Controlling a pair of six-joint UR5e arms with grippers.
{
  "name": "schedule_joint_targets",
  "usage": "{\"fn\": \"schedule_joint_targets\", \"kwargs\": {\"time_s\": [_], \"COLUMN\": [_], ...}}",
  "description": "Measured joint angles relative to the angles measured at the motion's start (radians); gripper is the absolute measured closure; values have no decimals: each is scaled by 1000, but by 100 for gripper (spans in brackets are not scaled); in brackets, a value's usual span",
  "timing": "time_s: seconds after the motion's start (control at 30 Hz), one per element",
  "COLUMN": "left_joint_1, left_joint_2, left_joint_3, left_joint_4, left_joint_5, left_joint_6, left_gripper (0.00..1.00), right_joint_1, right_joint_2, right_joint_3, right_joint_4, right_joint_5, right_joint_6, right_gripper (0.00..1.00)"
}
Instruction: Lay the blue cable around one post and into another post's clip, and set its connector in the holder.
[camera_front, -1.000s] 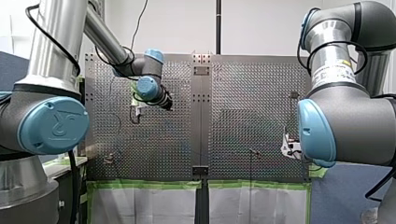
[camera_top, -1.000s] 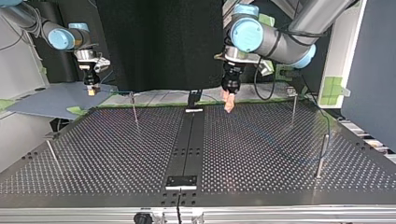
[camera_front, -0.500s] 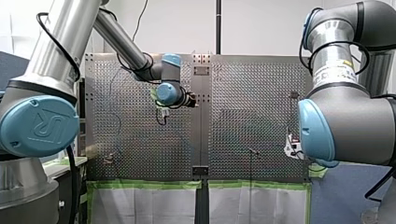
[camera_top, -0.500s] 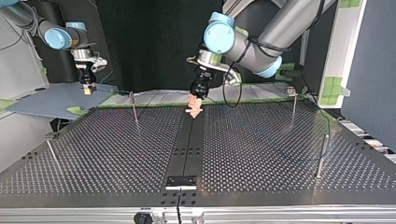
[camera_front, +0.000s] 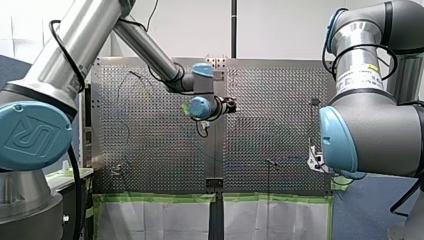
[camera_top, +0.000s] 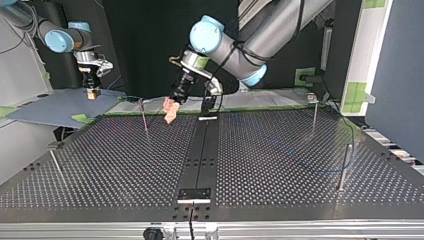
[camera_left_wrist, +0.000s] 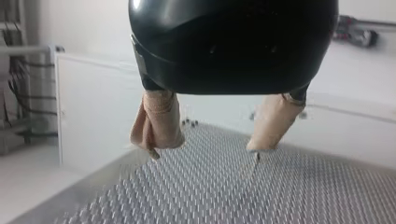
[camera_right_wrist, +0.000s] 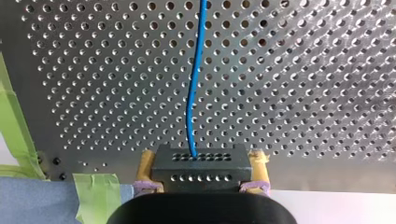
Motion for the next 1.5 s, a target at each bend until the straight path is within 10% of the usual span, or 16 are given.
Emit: {"fn": "schedule_joint_targets", "kwargs": {"time_s": [0.4,1.1,1.5], "left_joint_1": [-109,-286,-269], "left_joint_2": [-109,-287,-388], "left_joint_3": [109,174,240], "left_joint_4": [98,-59,-102], "left_joint_5": [-6,-126,-157], "left_joint_6": [-21,7,-13], "left_gripper": [0,0,0], "right_joint_1": [-3,2,7], "right_joint_2": [-1,-1,-1], "right_joint_3": [0,1,6], "right_joint_4": [22,35,46], "right_joint_5": [4,5,5], "right_joint_6": [-29,-52,-75], "right_gripper": [100,100,100]}}
